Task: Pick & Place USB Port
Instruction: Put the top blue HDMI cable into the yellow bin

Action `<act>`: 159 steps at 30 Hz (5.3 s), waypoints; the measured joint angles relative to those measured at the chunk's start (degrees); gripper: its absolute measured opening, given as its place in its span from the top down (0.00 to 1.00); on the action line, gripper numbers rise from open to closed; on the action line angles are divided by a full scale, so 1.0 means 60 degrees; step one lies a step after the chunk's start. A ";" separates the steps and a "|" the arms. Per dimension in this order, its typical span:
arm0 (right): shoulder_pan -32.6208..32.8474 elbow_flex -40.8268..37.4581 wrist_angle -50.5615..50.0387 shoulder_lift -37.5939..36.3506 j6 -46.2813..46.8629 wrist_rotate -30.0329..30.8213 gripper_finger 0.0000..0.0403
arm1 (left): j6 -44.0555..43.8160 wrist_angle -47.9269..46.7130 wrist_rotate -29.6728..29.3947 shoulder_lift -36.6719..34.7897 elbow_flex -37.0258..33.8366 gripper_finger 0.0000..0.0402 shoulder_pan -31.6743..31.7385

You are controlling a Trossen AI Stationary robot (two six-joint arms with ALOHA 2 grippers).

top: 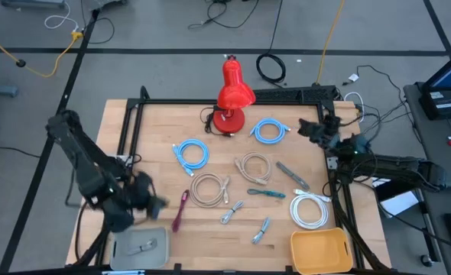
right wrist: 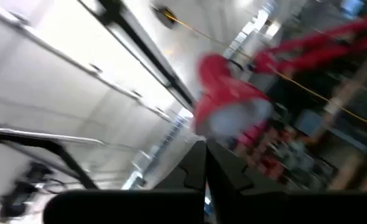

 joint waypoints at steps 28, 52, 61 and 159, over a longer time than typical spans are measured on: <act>-0.0007 0.7100 -1.5926 0.1871 -1.0122 0.0333 0.49 | 0.4633 0.1752 -0.0419 0.0474 -0.0004 0.67 0.4261; -0.1320 0.6849 -1.4131 0.7643 -1.1228 0.3311 0.49 | 0.5203 0.4252 0.0812 0.1988 -0.0007 0.67 0.4199; -0.2083 0.6849 -1.4217 0.8402 -1.0996 0.2551 0.49 | 0.5282 0.4262 0.0898 0.1972 -0.0011 0.67 0.4194; 0.4932 0.8021 -1.6703 0.3690 -0.8245 0.4667 0.98 | 0.5259 1.1765 0.8029 0.5502 0.1231 0.67 0.9209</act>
